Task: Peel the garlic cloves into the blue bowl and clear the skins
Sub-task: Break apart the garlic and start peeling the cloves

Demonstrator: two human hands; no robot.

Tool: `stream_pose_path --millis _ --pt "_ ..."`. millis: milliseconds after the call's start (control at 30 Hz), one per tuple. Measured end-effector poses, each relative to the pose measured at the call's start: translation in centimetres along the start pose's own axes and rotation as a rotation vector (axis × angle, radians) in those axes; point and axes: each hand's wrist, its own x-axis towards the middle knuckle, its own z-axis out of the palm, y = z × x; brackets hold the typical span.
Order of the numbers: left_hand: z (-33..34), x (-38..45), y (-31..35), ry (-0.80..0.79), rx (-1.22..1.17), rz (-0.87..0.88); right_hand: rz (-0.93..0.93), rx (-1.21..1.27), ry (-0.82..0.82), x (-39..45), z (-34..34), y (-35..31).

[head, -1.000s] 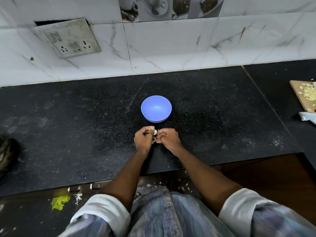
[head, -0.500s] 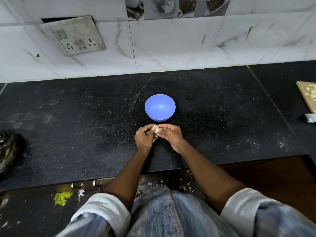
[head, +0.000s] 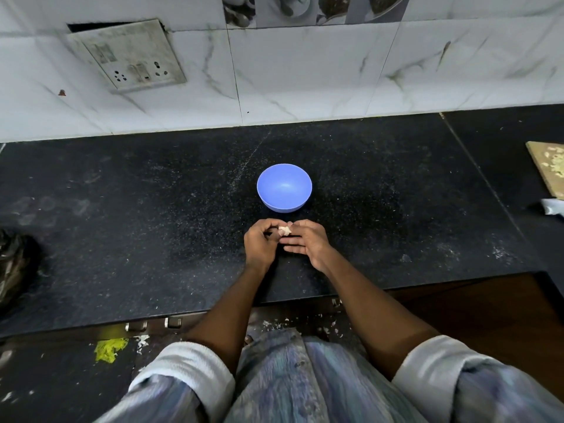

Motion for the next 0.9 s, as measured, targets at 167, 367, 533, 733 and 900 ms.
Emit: stream_pose_path --millis 167,367,533,733,900 --pt "0.2 0.2 -0.4 0.045 -0.105 -0.135 -0.057 -0.056 -0.018 0.1 0.1 0.1" --pt "0.6 0.2 0.0 0.068 -0.188 -0.232 -0.106 -0.101 -0.041 -0.1 0.4 0.1" --pt "1.2 0.2 0.3 0.149 -0.175 -0.323 -0.11 -0.119 -0.034 0.1 -0.1 0.6" --pt "1.4 0.1 -0.3 0.211 -0.141 -0.335 -0.088 -0.124 -0.034 0.2 -0.1 0.4" --pt "1.4 0.2 0.1 0.181 -0.1 -0.321 -0.053 -0.103 -0.027 0.2 0.1 -0.1"
